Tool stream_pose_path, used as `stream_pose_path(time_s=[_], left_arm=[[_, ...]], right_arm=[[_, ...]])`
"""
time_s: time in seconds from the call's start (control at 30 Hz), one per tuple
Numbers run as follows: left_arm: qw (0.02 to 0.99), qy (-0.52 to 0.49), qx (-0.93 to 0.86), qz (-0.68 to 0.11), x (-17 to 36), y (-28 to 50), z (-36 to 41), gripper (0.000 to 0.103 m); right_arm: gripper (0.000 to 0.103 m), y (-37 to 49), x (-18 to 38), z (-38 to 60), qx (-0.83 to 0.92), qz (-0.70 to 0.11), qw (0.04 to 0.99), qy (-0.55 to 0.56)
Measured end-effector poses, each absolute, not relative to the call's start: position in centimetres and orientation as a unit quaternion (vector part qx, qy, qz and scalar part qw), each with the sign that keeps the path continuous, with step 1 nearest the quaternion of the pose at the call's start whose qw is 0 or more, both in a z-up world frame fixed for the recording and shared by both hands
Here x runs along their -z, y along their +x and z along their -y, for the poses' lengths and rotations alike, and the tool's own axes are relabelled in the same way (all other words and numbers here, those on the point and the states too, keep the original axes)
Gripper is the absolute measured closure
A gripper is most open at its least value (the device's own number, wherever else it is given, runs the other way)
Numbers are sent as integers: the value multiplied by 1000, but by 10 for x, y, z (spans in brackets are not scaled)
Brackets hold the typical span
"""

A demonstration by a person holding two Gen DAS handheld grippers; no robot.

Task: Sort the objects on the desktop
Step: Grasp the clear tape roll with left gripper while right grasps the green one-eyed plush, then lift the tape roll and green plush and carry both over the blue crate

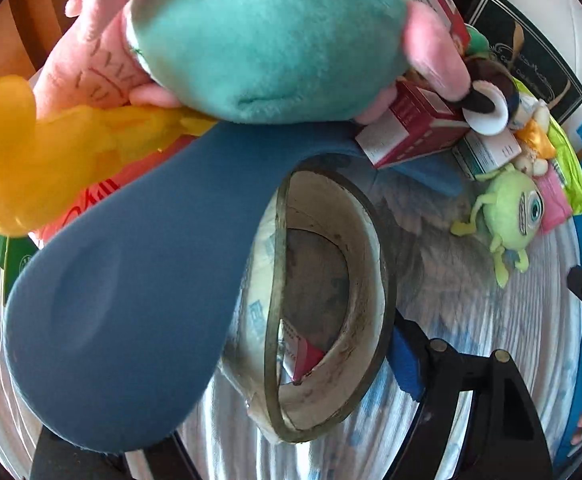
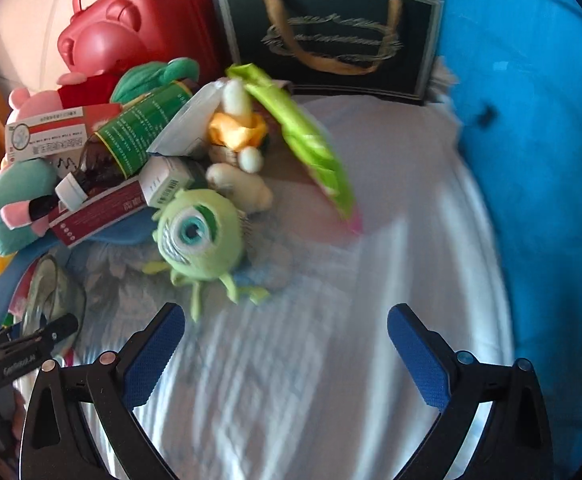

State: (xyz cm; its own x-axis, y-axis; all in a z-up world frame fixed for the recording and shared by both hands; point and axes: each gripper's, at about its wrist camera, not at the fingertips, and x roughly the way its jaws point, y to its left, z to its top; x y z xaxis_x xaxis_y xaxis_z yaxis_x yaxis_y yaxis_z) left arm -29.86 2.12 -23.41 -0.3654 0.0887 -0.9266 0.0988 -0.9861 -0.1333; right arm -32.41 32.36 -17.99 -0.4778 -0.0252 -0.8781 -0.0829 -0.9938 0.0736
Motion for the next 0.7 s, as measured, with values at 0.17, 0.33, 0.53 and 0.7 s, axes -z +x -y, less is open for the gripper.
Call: stream_pose_path(time_s=[0.17,0.33,0.53,0.7], left_arm=[[9,559,824,-93,235,-298,-20,24],[11,562,822,-91,235,-298,-21,24],[11,562,824,-74,234,-296,-26,26],[10,560,826,-58,225,-283,-29,28]], right_arm=[[0,-355,204,-305,-857,-57,-5,-512],[8,-371,217,-294,-859,-61,-20,-508],[46,-383,215,-268,-867,-20,-57,-495],[46,-363,197,-262,-870,-13,-64,-489]])
